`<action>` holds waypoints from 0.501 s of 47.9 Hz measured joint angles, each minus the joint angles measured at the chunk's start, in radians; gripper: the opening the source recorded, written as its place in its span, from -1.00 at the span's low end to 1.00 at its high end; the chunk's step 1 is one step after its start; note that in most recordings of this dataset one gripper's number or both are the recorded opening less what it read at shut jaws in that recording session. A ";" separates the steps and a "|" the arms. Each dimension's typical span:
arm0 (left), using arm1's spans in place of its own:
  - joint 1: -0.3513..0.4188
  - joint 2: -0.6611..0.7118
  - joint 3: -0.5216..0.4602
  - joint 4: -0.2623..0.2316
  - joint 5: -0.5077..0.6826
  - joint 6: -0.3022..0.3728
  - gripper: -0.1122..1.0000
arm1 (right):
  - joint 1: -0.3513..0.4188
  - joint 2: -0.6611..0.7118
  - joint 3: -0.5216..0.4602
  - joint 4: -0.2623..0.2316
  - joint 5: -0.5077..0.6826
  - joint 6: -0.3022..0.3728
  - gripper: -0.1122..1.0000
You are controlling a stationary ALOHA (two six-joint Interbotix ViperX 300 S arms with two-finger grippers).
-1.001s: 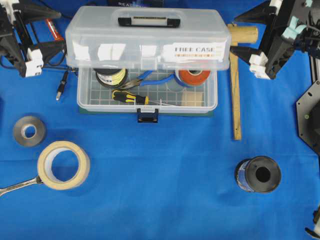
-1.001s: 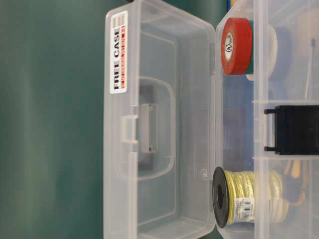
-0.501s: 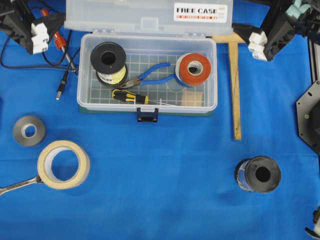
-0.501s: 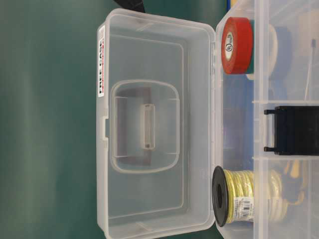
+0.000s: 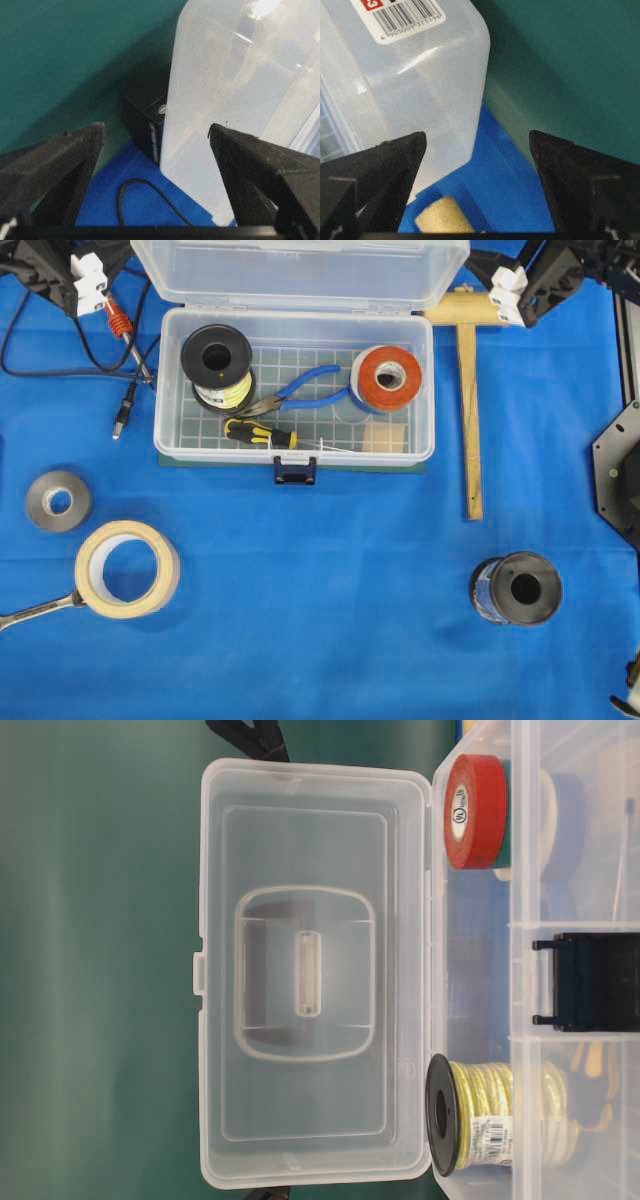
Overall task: Open the tool box with both arms.
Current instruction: 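Push the lid fully back past vertical with both grippers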
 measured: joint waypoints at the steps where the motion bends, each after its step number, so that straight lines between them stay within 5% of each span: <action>1: 0.003 0.005 -0.003 0.000 0.002 0.000 0.83 | -0.003 0.005 -0.003 0.000 0.000 0.000 0.74; 24: 0.087 0.121 -0.067 0.000 0.000 0.000 0.83 | -0.106 0.135 -0.087 -0.008 -0.002 0.000 0.74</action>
